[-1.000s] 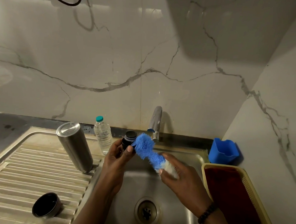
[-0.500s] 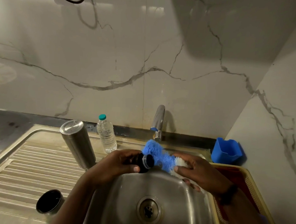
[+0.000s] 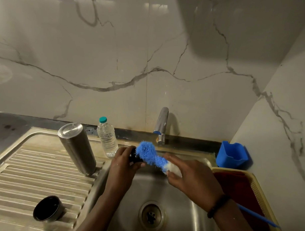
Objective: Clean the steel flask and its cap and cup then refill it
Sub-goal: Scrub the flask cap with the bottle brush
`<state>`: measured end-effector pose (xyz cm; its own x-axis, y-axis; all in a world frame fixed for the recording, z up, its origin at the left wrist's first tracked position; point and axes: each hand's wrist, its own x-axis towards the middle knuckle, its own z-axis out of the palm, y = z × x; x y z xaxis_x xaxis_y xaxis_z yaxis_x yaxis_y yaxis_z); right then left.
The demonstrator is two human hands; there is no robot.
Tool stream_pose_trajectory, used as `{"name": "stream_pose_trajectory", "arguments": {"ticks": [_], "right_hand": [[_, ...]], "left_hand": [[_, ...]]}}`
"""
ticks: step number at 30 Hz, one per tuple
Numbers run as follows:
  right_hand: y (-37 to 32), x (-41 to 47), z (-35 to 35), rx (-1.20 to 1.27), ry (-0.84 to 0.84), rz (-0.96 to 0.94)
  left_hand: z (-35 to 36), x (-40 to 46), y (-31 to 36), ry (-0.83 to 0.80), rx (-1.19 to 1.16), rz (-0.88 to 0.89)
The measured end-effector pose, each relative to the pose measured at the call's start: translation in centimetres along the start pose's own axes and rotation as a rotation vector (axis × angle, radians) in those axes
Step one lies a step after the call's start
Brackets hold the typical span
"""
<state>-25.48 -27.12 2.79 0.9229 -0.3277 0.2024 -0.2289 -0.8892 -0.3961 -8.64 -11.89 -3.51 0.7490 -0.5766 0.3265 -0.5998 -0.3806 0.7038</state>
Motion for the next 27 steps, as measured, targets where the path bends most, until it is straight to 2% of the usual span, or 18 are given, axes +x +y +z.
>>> {"name": "stream_pose_trajectory", "arguments": {"ticks": [5, 8, 12, 14, 16, 21, 27], "right_hand": [[-0.1, -0.4, 1.7, 0.062, 0.036, 0.017], [0.8, -1.0, 2.5, 0.076, 0.001, 0.04], [1.0, -1.8, 3.0, 0.246, 0.047, 0.17], [0.5, -1.7, 2.9, 0.271, 0.088, 0.169], [-0.4, -1.6, 2.6, 0.232, 0.1, 0.11], [-0.9, -0.6, 2.3, 0.056, 0.113, 0.031], [-0.5, 0.2, 1.8, 0.05, 0.115, 0.037]], "left_hand": [[-0.5, 0.2, -0.2, 0.078, -0.155, -0.198], [-1.3, 0.0, -0.8, 0.085, -0.381, -0.333], [-1.9, 0.6, -1.5, 0.064, -0.442, -0.324], [-1.8, 0.6, -1.3, 0.07, -0.456, -0.325], [-1.5, 0.3, -0.8, 0.06, -0.432, -0.289], [-0.9, -0.5, -0.1, 0.054, -0.216, -0.038], [-2.0, -0.3, -1.0, 0.072, -0.193, 0.141]]}}
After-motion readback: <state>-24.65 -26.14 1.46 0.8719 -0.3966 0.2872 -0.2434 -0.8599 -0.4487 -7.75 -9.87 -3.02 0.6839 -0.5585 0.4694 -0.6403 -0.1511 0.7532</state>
